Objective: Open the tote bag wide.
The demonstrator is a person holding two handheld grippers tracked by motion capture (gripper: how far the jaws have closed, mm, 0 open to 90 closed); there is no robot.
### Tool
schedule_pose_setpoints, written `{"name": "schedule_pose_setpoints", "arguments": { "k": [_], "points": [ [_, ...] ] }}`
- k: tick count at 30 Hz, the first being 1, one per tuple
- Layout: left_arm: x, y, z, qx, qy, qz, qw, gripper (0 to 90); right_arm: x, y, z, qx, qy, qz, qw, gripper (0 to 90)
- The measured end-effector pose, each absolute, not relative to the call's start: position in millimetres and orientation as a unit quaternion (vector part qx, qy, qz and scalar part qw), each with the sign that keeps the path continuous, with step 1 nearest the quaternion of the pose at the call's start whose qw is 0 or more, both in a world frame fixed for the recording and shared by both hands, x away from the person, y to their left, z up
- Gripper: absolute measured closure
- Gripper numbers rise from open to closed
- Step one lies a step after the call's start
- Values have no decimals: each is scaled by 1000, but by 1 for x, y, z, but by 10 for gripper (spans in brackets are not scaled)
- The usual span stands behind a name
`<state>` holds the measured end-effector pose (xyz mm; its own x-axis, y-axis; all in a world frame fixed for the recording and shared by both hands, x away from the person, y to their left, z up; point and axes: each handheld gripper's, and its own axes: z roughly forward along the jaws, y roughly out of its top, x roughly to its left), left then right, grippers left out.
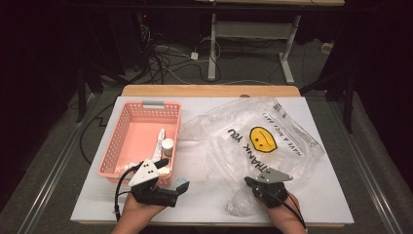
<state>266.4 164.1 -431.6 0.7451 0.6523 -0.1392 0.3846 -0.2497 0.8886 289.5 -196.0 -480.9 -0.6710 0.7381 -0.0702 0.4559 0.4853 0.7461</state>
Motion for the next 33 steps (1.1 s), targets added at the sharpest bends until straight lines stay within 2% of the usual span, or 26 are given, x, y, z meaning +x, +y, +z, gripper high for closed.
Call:
{"name": "schedule_pose_setpoints", "arguments": {
  "k": [8,10,11,14,15,17,20,25,31,33],
  "points": [
    [267,167,-432,777,335,127,518,1,294,-193,-483,364,835,361,200,884],
    [267,168,-432,778,336,124,516,1,289,-197,-479,368,827,385,182,785],
    [267,168,-432,778,337,125,516,1,289,-197,-479,368,827,385,182,785],
    [267,168,-431,779,342,133,509,1,282,-200,-469,358,819,410,182,708],
    [268,168,-431,780,344,137,504,1,279,-204,-463,349,815,424,183,644],
    [268,168,-430,780,350,148,497,1,279,-205,-462,346,815,430,178,618],
    [268,169,-428,780,352,157,493,1,278,-207,-460,320,821,445,159,448],
    [269,172,-426,783,358,148,487,0,279,-215,-463,317,811,463,165,158],
    [272,183,-424,780,369,151,483,0,282,-228,-464,343,796,466,178,0],
    [273,186,-425,779,376,152,478,0,282,-232,-463,350,790,469,187,0]
  ]
}}
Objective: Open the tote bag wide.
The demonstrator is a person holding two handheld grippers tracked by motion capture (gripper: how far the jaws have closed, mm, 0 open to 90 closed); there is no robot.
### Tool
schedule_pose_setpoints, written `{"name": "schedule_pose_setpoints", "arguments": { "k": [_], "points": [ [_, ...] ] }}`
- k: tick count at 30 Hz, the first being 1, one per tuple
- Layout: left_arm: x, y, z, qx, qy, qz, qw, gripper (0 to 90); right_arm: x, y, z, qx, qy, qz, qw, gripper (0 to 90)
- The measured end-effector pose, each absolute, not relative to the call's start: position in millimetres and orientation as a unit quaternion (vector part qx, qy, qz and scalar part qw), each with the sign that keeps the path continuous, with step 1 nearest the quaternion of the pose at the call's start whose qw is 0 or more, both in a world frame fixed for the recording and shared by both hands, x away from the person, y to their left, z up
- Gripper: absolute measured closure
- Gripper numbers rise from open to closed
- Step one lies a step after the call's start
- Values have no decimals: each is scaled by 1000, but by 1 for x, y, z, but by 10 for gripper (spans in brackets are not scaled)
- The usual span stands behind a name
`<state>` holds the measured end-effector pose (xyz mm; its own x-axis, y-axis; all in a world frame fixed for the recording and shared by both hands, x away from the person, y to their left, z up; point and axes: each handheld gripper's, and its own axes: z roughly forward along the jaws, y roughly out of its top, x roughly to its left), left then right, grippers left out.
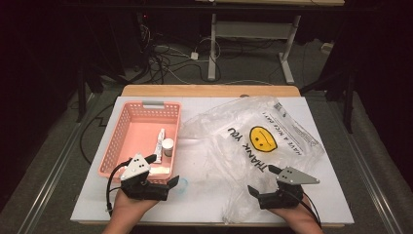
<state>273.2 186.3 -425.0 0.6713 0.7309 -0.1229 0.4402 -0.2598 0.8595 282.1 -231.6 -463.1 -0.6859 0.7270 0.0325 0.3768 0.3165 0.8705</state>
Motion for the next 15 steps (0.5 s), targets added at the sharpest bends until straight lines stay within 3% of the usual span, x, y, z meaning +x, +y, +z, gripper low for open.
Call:
{"name": "schedule_pose_setpoints", "arguments": {
  "k": [11,15],
  "points": [
    [279,193,-426,774,394,127,480,0,287,-237,-459,357,777,480,195,0],
    [278,194,-426,779,393,144,467,0,289,-238,-457,360,771,488,196,0]
  ]
}}
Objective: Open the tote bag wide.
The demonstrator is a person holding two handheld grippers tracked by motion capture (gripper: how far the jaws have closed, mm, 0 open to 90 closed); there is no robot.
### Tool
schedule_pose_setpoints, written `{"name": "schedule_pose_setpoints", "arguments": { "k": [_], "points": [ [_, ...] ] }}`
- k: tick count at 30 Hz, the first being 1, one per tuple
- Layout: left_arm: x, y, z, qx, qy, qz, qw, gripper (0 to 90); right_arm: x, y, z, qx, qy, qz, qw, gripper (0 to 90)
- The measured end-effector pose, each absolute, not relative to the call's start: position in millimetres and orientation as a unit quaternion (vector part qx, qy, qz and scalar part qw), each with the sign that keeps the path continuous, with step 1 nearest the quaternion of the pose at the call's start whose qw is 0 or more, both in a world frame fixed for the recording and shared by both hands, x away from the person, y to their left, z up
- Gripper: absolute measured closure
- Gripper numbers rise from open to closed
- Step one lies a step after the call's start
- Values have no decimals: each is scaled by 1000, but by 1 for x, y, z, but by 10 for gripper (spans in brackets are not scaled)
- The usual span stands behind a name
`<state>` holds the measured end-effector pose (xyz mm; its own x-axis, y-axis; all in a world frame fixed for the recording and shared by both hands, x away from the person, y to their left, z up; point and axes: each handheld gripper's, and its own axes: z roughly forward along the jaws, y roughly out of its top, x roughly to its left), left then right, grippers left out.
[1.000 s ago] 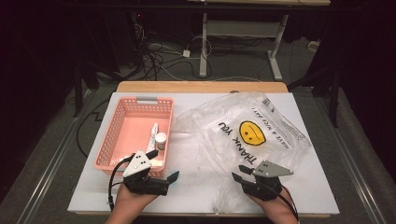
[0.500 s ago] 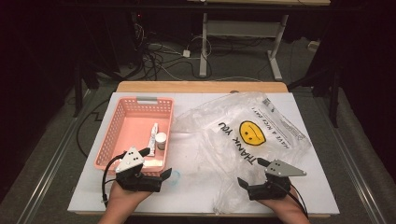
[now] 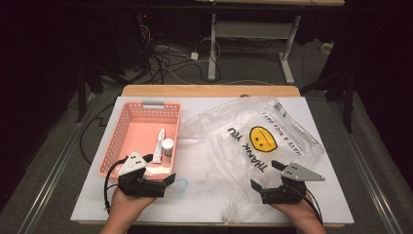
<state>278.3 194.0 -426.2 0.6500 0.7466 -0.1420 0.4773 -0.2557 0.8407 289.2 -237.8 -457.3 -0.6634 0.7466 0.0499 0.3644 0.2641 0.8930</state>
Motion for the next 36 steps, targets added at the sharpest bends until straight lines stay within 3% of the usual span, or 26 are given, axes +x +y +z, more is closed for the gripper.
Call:
{"name": "schedule_pose_setpoints", "arguments": {
  "k": [3,15,25,36],
  "points": [
    [278,193,-425,778,392,163,464,0,293,-235,-455,360,768,490,201,0],
    [281,196,-424,778,387,139,475,0,319,-216,-443,358,766,489,214,0],
    [278,201,-422,770,392,153,480,0,356,-198,-430,349,770,484,226,0],
    [275,209,-426,761,401,171,480,0,383,-186,-425,354,781,471,207,33]
  ]
}}
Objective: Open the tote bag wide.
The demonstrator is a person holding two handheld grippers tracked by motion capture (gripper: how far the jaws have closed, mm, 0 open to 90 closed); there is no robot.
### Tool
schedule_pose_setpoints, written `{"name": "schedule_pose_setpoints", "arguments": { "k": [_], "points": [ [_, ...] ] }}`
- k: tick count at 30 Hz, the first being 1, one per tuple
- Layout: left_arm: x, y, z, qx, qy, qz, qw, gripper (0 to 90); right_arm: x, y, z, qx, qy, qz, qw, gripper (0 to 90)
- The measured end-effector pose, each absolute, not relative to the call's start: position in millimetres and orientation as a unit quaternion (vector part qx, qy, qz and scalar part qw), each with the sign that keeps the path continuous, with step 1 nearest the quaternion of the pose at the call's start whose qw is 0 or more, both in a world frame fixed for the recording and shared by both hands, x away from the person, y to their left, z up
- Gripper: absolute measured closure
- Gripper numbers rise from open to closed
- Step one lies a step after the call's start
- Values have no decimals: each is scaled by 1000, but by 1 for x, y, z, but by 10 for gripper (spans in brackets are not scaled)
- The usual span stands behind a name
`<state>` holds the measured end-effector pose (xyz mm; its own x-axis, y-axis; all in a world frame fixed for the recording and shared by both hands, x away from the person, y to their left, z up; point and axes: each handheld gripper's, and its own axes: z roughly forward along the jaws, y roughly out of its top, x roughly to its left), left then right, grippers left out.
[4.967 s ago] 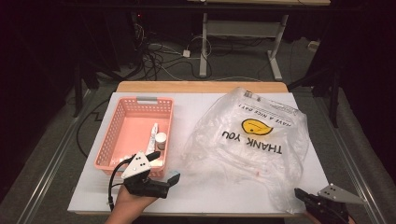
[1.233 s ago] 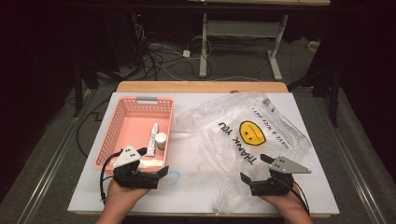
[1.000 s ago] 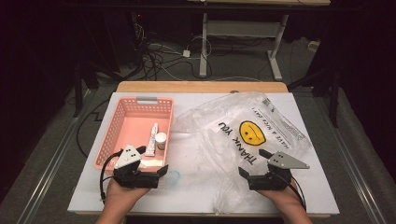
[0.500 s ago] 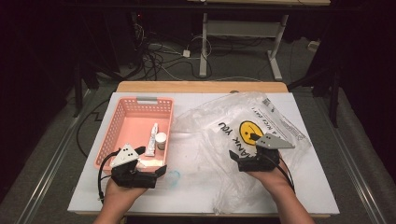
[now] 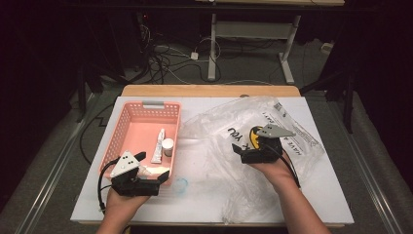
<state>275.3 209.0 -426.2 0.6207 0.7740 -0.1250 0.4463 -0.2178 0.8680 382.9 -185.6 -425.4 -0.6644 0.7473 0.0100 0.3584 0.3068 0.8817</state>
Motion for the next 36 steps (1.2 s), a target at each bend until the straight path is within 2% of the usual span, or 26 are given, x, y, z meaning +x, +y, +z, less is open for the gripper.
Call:
{"name": "schedule_pose_setpoints", "arguments": {
  "k": [5,7,8,15,21,28,31,36],
  "points": [
    [271,214,-427,763,409,166,472,0,387,-183,-431,350,792,464,189,131],
    [270,215,-428,764,408,165,472,0,387,-181,-434,349,796,457,191,200],
    [268,216,-428,763,410,165,472,0,388,-179,-435,350,799,450,188,298],
    [257,220,-431,764,411,166,468,0,394,-172,-444,349,815,431,171,384],
    [254,219,-431,767,407,163,469,0,390,-160,-456,324,850,392,134,397],
    [253,218,-431,767,403,162,473,0,368,-156,-455,298,870,369,135,360],
    [255,216,-432,768,402,158,472,0,370,-154,-465,300,879,349,128,344],
    [254,214,-432,771,398,155,473,0,376,-154,-477,312,883,325,128,367]
  ]
}}
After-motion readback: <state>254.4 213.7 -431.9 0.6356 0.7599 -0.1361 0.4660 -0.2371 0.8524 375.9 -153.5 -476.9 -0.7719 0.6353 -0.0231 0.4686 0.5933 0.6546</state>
